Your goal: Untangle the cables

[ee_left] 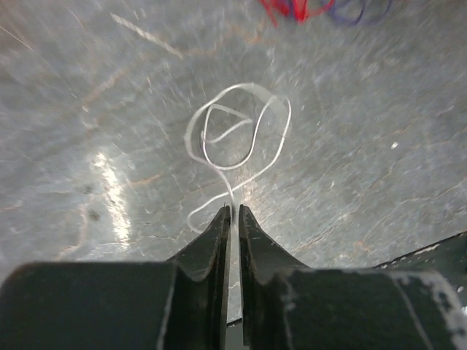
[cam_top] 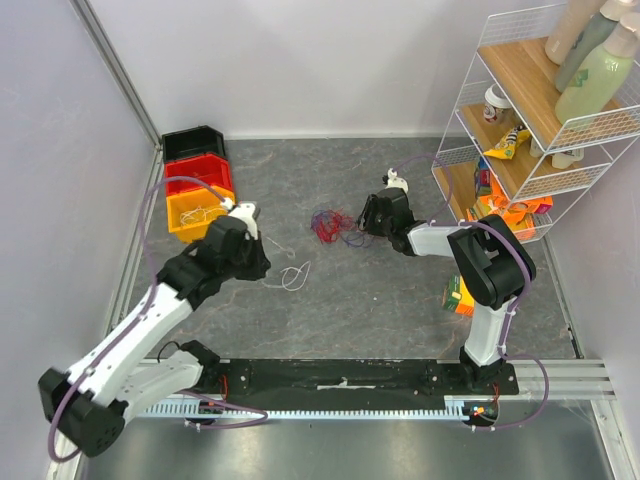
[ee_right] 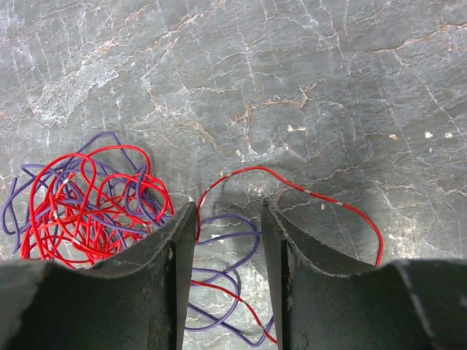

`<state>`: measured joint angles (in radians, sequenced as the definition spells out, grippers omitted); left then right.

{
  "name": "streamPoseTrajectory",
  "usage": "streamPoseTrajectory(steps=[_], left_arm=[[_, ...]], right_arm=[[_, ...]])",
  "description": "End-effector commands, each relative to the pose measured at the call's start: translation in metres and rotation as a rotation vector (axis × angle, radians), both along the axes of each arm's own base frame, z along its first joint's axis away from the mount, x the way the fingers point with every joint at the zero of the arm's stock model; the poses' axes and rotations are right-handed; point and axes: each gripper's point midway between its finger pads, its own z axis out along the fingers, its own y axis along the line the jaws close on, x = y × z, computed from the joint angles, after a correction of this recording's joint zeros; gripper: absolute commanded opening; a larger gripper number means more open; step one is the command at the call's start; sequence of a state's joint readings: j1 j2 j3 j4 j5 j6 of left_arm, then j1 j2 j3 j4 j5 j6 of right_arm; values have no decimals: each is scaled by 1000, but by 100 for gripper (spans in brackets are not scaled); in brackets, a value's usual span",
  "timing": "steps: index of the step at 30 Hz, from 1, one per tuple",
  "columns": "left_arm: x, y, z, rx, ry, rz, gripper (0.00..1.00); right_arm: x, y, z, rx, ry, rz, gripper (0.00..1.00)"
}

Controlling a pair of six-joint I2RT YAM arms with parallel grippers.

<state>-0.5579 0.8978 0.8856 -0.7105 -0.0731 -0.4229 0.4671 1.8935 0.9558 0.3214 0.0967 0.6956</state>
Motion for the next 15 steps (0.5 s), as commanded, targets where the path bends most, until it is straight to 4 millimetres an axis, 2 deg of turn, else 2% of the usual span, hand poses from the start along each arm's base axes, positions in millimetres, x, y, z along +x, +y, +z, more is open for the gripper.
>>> streamPoseTrajectory(steps=[1,3,9,11,12,13,15], left_arm=[[6,-26,-43,-59,104,-34,14],[11,-27,-51,-48,116,-18,15],[25,-39,-54,-67,98,-39,41],[26,-44,-60,-69,113,-54,67],[27,-46,-62,-72,115,-60,83],[27,-48,-66,-70,119,-62,94],[32,-46,-81,-28,138,-56,95]], right_arm=[[1,3,5,12,-15,17,49],[0,3,5,13,-16,17,49],[1,5,4,15,-12,25,49],[1,5,4,14,-14,26,49],[1,4,4,14,-12,25,49],[1,5,4,15,-12,29,49],[1,7,3,20,-11,33,49]])
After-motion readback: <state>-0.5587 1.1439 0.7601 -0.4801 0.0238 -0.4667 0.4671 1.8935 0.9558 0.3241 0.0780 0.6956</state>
